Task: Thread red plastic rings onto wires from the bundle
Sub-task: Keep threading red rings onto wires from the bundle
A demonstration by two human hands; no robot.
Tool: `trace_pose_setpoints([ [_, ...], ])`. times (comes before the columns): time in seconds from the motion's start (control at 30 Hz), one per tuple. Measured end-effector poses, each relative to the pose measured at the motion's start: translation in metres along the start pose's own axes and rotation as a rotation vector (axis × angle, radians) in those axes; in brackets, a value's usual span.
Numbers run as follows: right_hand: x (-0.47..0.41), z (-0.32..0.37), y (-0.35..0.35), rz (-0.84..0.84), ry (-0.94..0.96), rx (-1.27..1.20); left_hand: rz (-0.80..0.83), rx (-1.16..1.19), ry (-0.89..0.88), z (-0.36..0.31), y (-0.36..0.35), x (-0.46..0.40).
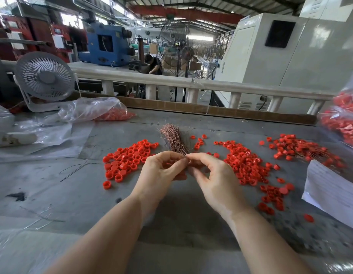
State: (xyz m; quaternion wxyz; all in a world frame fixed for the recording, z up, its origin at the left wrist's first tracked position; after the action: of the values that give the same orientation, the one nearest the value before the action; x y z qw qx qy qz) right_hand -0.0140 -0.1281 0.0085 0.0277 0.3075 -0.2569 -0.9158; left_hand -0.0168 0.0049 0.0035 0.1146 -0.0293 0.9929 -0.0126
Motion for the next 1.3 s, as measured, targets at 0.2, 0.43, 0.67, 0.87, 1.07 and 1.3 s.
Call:
trace_pose_setpoints([
  [0.2, -0.003, -0.003, 0.002, -0.096, -0.035, -0.083, 0.077, 0.175, 0.105, -0.003, -0.002, 0.003],
  [0.43, -0.003, -0.006, 0.003, -0.211, -0.011, -0.068, 0.069, 0.400, 0.197, -0.006, 0.000, 0.002],
  [0.67, -0.004, -0.008, 0.004, -0.233, -0.026, -0.042, 0.086, 0.486, 0.264, -0.006, 0.001, 0.000],
  [0.87, -0.003, -0.009, 0.005, -0.234, -0.022, -0.034, 0.096, 0.492, 0.249, -0.005, 0.001, 0.000],
  [1.07, -0.004, -0.009, 0.005, -0.234, -0.019, -0.023, 0.075, 0.419, 0.197, -0.001, 0.004, -0.002],
  [1.3, -0.004, -0.011, 0.004, -0.223, -0.006, -0.001, 0.050, 0.337, 0.136, 0.002, 0.006, -0.003],
])
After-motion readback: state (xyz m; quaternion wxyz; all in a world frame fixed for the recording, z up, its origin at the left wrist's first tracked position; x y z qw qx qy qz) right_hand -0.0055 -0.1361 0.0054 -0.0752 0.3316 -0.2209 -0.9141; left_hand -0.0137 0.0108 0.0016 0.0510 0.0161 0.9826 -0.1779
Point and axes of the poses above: each hand's wrist, its own x-axis away from the middle knuckle, its own y-axis out of the back of the hand, z = x × y, the point moved 1 cm from there along -x, towards the middle knuckle, and after that the axes turned 6 degrees about -x, right-handed, at the moved point
